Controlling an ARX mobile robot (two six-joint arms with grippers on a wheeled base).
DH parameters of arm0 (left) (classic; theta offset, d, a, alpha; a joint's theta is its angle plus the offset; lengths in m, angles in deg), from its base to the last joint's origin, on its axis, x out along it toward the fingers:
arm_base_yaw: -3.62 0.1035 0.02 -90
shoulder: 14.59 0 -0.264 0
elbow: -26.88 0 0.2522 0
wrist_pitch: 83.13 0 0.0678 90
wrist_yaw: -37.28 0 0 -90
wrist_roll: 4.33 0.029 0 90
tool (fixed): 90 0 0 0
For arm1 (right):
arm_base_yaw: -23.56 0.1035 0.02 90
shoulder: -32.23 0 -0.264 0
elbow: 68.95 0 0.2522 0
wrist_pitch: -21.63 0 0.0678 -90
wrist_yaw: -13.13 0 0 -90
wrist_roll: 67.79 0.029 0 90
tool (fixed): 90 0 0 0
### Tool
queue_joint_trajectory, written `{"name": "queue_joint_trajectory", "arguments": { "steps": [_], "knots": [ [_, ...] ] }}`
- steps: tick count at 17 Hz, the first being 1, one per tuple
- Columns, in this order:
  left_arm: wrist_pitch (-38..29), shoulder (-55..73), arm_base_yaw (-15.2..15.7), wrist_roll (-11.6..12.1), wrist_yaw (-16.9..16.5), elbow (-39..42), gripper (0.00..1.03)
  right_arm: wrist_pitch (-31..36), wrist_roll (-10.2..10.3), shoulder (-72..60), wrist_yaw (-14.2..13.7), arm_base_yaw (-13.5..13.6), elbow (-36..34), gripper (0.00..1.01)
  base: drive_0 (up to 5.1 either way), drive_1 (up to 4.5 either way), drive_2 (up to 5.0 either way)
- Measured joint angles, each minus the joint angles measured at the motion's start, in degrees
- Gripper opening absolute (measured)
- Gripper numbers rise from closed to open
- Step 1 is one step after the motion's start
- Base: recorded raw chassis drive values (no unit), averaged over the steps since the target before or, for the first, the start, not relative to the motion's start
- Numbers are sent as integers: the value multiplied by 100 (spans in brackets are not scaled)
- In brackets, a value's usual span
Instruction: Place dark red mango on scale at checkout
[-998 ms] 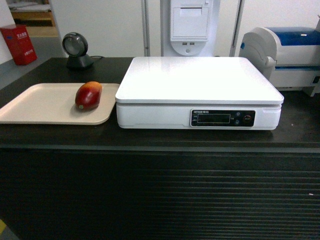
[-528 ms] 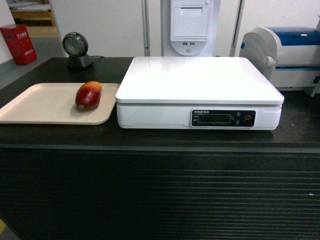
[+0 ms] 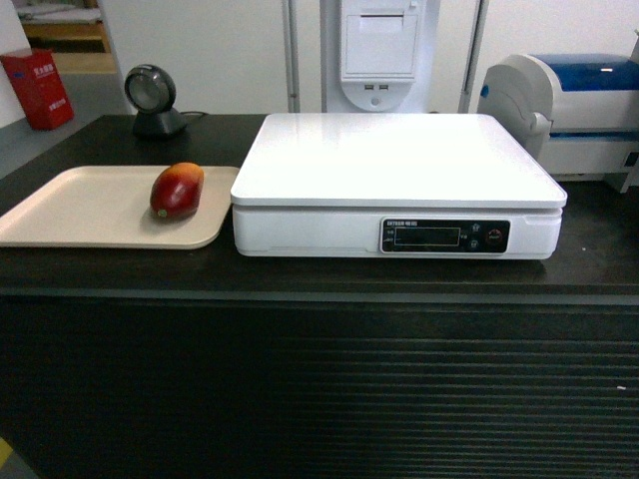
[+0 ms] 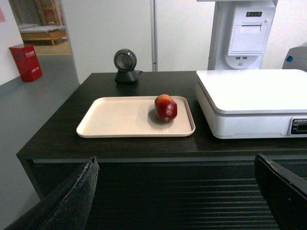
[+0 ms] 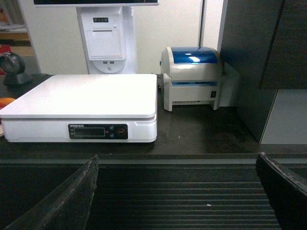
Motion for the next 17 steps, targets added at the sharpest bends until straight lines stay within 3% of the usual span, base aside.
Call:
{"name": "queue_joint_trajectory", "arguments": {
  "steps": [2, 4, 5, 6, 8, 10, 13, 14, 17],
  "knots": [
    [164, 37, -61, -42, 164, -31, 98, 0, 0, 0, 0, 0, 0, 98, 0, 0, 0],
    [675, 887, -732, -297, 1707, -420, 98, -2, 0, 0, 4, 0, 0, 98, 0, 0, 0],
    [363, 1353, -702, -319, 2170, -564, 98, 7, 2, 0, 9, 0, 0, 98, 0, 0, 0],
    [4, 1624, -457, -315, 2251, -627, 98, -2, 0, 0, -9, -2, 0, 98, 0, 0, 0],
    [-667, 2157, 33, -308, 1692, -817, 98, 2, 0, 0, 0, 0, 0, 98, 0, 0, 0],
    [-1648, 3180, 737, -238, 699, -1106, 98, 0, 0, 0, 0, 0, 0, 98, 0, 0, 0],
    [-2959, 4913, 1515, -20, -509, -1764, 98, 0, 0, 0, 0, 0, 0, 98, 0, 0, 0],
    [-3377, 5796, 1554, 66, -916, -2264, 98, 0, 0, 0, 0, 0, 0, 98, 0, 0, 0],
    [-3458, 7921, 1058, 227, -1325, -3764, 98, 0, 0, 0, 0, 0, 0, 98, 0, 0, 0]
  ]
}}
